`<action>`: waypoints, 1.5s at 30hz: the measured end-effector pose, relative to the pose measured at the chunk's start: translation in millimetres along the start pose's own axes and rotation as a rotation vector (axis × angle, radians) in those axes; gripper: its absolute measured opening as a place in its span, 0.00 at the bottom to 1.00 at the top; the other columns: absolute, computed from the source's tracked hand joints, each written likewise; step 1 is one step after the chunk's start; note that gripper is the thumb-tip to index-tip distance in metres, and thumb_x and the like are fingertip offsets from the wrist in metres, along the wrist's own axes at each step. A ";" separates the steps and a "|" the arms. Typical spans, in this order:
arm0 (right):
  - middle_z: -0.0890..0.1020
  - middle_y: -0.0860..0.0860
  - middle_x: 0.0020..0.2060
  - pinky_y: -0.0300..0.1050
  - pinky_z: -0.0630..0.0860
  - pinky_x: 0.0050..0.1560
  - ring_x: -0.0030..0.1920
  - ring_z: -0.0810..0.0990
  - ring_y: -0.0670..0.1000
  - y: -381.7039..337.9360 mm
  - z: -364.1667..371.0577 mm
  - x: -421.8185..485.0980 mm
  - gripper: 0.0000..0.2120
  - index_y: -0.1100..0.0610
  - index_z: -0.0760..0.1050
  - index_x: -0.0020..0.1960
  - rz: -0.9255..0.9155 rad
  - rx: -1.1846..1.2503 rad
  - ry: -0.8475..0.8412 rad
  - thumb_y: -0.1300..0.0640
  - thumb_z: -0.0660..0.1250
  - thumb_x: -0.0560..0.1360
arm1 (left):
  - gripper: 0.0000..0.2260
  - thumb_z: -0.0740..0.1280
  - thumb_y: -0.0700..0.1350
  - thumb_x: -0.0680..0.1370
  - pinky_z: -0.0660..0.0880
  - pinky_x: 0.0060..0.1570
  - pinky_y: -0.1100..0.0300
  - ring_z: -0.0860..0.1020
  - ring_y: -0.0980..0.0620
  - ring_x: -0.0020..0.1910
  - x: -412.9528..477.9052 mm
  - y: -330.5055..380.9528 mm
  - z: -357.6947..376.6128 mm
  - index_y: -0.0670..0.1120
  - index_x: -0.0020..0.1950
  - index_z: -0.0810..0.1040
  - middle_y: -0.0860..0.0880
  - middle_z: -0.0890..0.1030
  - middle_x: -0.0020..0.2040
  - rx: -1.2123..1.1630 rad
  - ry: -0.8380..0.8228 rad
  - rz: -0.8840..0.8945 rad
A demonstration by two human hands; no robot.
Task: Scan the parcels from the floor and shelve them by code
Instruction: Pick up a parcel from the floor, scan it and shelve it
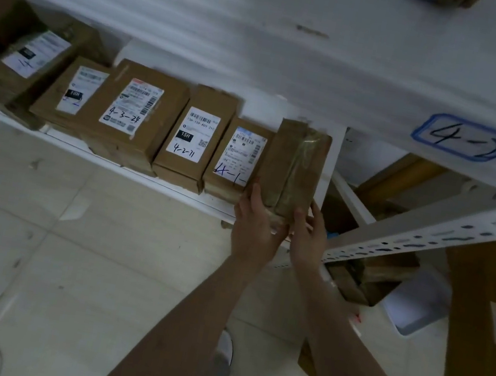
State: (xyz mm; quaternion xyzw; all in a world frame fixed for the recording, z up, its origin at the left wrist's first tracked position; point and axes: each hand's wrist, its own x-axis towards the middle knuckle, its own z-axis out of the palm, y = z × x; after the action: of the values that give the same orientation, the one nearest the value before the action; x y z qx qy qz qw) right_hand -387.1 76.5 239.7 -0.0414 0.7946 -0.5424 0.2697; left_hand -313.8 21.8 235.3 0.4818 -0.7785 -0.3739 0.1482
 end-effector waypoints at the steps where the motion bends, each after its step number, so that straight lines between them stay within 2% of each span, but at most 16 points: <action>1: 0.80 0.51 0.61 0.55 0.79 0.60 0.58 0.80 0.50 2.4 0.4 -0.7 0.20 0.46 0.70 0.72 -0.011 0.010 0.004 0.46 0.64 0.81 | 0.50 0.75 0.63 0.71 0.77 0.60 0.44 0.64 0.41 0.72 -0.5 -0.6 0.3 0.42 0.80 0.51 0.40 0.61 0.74 -0.005 0.007 0.003; 7: 0.79 0.46 0.65 0.55 0.74 0.68 0.66 0.76 0.46 8.7 0.2 -5.9 0.24 0.47 0.73 0.71 -0.136 0.056 -0.050 0.38 0.55 0.80 | 0.55 0.76 0.65 0.66 0.74 0.62 0.50 0.63 0.43 0.71 0.0 12.0 1.7 0.41 0.80 0.51 0.42 0.60 0.73 -0.044 0.045 -0.053; 12: 0.79 0.45 0.62 0.55 0.71 0.70 0.66 0.76 0.48 11.6 -10.2 -10.3 0.13 0.37 0.73 0.63 -0.089 0.169 -0.045 0.46 0.53 0.84 | 0.57 0.81 0.64 0.61 0.74 0.61 0.51 0.65 0.44 0.69 5.0 20.1 6.1 0.43 0.77 0.54 0.43 0.62 0.71 -0.073 0.129 -0.105; 15: 0.76 0.51 0.67 0.55 0.69 0.72 0.69 0.73 0.51 17.5 -16.7 -9.6 0.19 0.47 0.71 0.70 -0.086 0.162 -0.001 0.44 0.56 0.82 | 0.54 0.76 0.66 0.60 0.73 0.67 0.49 0.65 0.45 0.71 7.7 19.9 9.7 0.44 0.77 0.55 0.46 0.62 0.71 -0.240 0.123 -0.183; 18: 0.74 0.48 0.69 0.52 0.69 0.72 0.70 0.71 0.48 17.7 -17.5 -15.5 0.26 0.49 0.68 0.74 -0.199 0.054 0.030 0.41 0.56 0.79 | 0.52 0.69 0.67 0.58 0.74 0.65 0.49 0.67 0.47 0.69 9.2 17.6 14.5 0.45 0.76 0.58 0.48 0.64 0.69 -0.430 0.113 -0.263; 21: 0.66 0.49 0.75 0.50 0.60 0.75 0.76 0.62 0.49 22.5 -15.0 -25.3 0.32 0.49 0.66 0.76 -0.250 -0.175 0.081 0.37 0.54 0.76 | 0.46 0.72 0.61 0.61 0.73 0.63 0.54 0.69 0.49 0.66 8.0 19.9 18.3 0.47 0.76 0.61 0.47 0.66 0.68 -0.578 0.060 -0.305; 24: 0.61 0.51 0.77 0.46 0.56 0.73 0.78 0.56 0.51 25.8 -14.8 -34.8 0.27 0.50 0.66 0.76 -0.301 -0.347 0.155 0.43 0.56 0.78 | 0.44 0.71 0.61 0.64 0.72 0.67 0.50 0.70 0.47 0.67 11.3 15.5 21.9 0.48 0.78 0.62 0.46 0.69 0.70 -0.672 -0.031 -0.420; 27: 0.63 0.53 0.77 0.46 0.53 0.73 0.78 0.56 0.53 29.8 -14.9 -33.6 0.24 0.53 0.69 0.74 -0.409 -0.452 0.148 0.48 0.58 0.80 | 0.41 0.69 0.65 0.63 0.77 0.62 0.45 0.77 0.45 0.63 20.1 1.6 20.7 0.47 0.73 0.70 0.46 0.78 0.65 -0.832 -0.110 -0.573; 30: 0.63 0.53 0.77 0.45 0.51 0.74 0.78 0.57 0.54 28.4 -12.2 -29.6 0.20 0.54 0.71 0.73 -0.367 -0.492 0.040 0.53 0.60 0.82 | 0.28 0.69 0.56 0.76 0.80 0.53 0.54 0.80 0.46 0.55 21.5 -7.0 18.7 0.41 0.70 0.70 0.45 0.80 0.57 -0.970 -0.104 -0.676; 32: 0.64 0.53 0.77 0.47 0.52 0.75 0.78 0.58 0.55 30.1 -10.1 -27.3 0.18 0.54 0.73 0.71 -0.356 -0.513 -0.002 0.56 0.62 0.82 | 0.24 0.67 0.52 0.80 0.78 0.53 0.53 0.79 0.47 0.52 22.4 -13.9 21.4 0.40 0.69 0.67 0.47 0.78 0.51 -0.978 -0.076 -0.726; 35: 0.75 0.55 0.69 0.53 0.64 0.73 0.71 0.69 0.56 34.5 -5.9 -26.1 0.13 0.56 0.80 0.63 -0.464 -0.490 0.041 0.60 0.67 0.79 | 0.19 0.66 0.53 0.81 0.79 0.57 0.49 0.78 0.48 0.51 20.9 -18.9 17.2 0.41 0.65 0.70 0.50 0.76 0.47 -0.932 -0.090 -0.704; 37: 0.82 0.52 0.57 0.57 0.77 0.59 0.59 0.78 0.54 36.6 -1.9 -29.3 0.07 0.57 0.84 0.53 -0.532 -0.443 0.090 0.61 0.72 0.75 | 0.12 0.65 0.55 0.81 0.78 0.59 0.45 0.78 0.46 0.51 19.7 -24.8 12.5 0.46 0.51 0.76 0.49 0.77 0.45 -0.878 -0.108 -0.661; 38: 0.82 0.50 0.52 0.56 0.80 0.51 0.53 0.81 0.51 36.8 1.7 -32.7 0.05 0.57 0.85 0.49 -0.540 -0.416 0.091 0.61 0.75 0.73 | 0.12 0.65 0.56 0.80 0.79 0.57 0.45 0.78 0.45 0.52 18.9 -30.7 8.8 0.48 0.45 0.76 0.47 0.77 0.44 -0.862 -0.101 -0.648; 39: 0.82 0.48 0.47 0.53 0.81 0.45 0.47 0.81 0.49 37.7 6.2 -36.8 0.03 0.58 0.85 0.44 -0.542 -0.394 0.073 0.61 0.76 0.71 | 0.13 0.65 0.57 0.79 0.80 0.54 0.46 0.78 0.44 0.54 17.8 -38.2 4.8 0.47 0.45 0.76 0.45 0.78 0.46 -0.857 -0.092 -0.660; 41: 0.80 0.46 0.39 0.47 0.79 0.36 0.36 0.80 0.48 41.0 18.5 -44.7 0.07 0.56 0.81 0.37 -0.532 -0.363 0.014 0.61 0.79 0.69 | 0.14 0.65 0.55 0.80 0.80 0.47 0.51 0.78 0.44 0.54 15.0 -56.8 -4.6 0.43 0.50 0.77 0.44 0.78 0.50 -0.869 -0.065 -0.709; 45: 0.79 0.49 0.31 0.43 0.74 0.35 0.32 0.77 0.49 56.1 53.8 -59.7 0.15 0.53 0.73 0.33 -0.372 -0.422 -0.149 0.54 0.75 0.73 | 0.12 0.63 0.53 0.82 0.78 0.52 0.48 0.77 0.48 0.48 6.4 -111.4 -27.6 0.45 0.49 0.75 0.47 0.77 0.46 -0.792 -0.037 -0.752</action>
State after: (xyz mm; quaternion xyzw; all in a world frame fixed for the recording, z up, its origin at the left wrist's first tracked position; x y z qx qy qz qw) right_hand -298.1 75.7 198.7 -0.2813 0.8466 -0.4007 0.2088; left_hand -229.4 -24.4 172.4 0.6277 -0.3547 -0.6741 0.1608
